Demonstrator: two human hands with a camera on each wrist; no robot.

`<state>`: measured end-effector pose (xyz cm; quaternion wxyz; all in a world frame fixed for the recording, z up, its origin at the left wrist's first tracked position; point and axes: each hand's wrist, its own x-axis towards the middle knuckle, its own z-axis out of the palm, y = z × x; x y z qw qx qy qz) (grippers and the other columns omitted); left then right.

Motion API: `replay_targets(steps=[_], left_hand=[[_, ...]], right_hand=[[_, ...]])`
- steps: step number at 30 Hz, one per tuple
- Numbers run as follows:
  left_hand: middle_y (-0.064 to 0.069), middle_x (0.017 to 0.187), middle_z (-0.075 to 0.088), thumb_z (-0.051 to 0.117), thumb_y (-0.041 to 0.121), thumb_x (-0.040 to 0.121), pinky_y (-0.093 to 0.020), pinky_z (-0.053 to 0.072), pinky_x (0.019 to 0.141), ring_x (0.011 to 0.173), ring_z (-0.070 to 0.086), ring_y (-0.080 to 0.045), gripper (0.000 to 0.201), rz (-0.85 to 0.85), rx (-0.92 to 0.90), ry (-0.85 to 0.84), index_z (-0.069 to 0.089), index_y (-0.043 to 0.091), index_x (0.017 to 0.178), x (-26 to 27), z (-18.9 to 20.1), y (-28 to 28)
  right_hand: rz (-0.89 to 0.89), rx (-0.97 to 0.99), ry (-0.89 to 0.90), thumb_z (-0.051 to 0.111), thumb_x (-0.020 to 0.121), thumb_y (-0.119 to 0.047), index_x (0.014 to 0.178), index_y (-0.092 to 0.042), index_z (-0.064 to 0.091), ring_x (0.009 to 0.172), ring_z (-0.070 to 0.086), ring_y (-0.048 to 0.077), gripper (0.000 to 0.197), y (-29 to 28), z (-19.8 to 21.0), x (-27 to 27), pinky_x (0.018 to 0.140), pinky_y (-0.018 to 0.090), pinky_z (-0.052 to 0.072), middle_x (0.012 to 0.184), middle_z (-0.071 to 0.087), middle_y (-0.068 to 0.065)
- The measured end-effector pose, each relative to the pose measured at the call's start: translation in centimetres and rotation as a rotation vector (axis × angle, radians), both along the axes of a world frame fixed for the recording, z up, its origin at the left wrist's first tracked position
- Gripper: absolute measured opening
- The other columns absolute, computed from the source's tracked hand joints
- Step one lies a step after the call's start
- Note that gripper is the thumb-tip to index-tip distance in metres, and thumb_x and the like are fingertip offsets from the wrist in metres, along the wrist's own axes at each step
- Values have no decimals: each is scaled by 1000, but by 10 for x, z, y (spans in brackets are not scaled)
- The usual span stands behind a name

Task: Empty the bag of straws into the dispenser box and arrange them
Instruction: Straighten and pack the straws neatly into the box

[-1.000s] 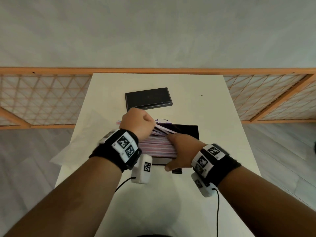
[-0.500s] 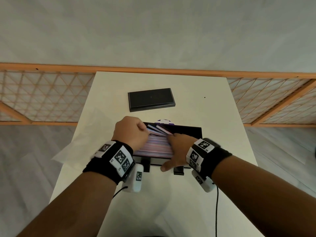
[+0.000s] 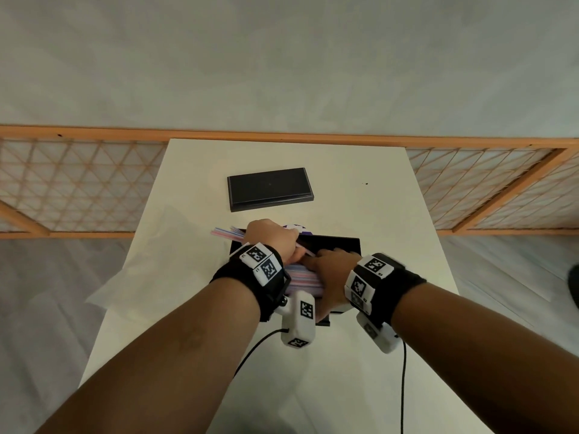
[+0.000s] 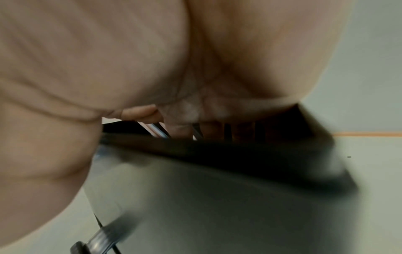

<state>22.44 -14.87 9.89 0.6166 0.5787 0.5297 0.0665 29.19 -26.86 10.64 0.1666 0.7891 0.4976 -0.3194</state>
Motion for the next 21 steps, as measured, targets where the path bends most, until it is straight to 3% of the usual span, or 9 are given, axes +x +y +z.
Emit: replay_targets(steps=[2,5,10,14,16,18,21], left_hand=[[-9,75,78,77,18,82,-43,64,80,79,77,-29,18,-60,139,126,67,3,84,-1,4,0],[-5,87,76,80,25,79,-41,61,85,85,74,-26,24,-109,265,180,68,9,93,-4,5,0],[-8,79,77,84,19,60,-45,64,77,74,77,-30,24,-153,221,109,66,14,76,-9,2,11],[-2,67,76,76,16,57,-43,65,69,68,77,-24,16,-147,293,44,67,21,70,-26,13,16],[0,63,75,75,14,64,-43,65,72,68,77,-22,10,-206,321,61,69,21,69,-44,23,22],[-3,62,75,75,7,81,-42,65,75,67,77,-22,12,-224,281,88,71,15,73,-63,29,30],[-11,67,75,73,0,89,-37,65,69,65,76,-24,10,-186,218,69,71,6,80,-84,36,43]], right_hand=[[-10,11,5,80,56,-69,140,-37,41,107,56,25,98,-1,-1,0,87,37,47,118,53,-1],[-14,8,7,81,57,-67,142,-35,40,109,55,25,99,-1,-1,0,87,38,46,120,53,-1],[-39,11,28,81,55,-68,139,-32,43,108,56,24,99,1,3,-1,92,41,50,119,54,-1],[-121,139,76,75,58,-75,119,-26,56,98,60,21,81,-1,12,0,86,35,52,103,58,-2],[-201,276,85,74,62,-74,115,-23,56,93,58,19,76,-3,22,3,83,31,51,103,58,-2],[-242,357,86,72,62,-76,125,-22,50,93,54,17,86,-3,28,4,86,34,51,110,57,-2],[-185,333,99,67,61,-82,136,-24,41,103,55,18,99,1,24,-2,93,37,50,121,56,-3]])
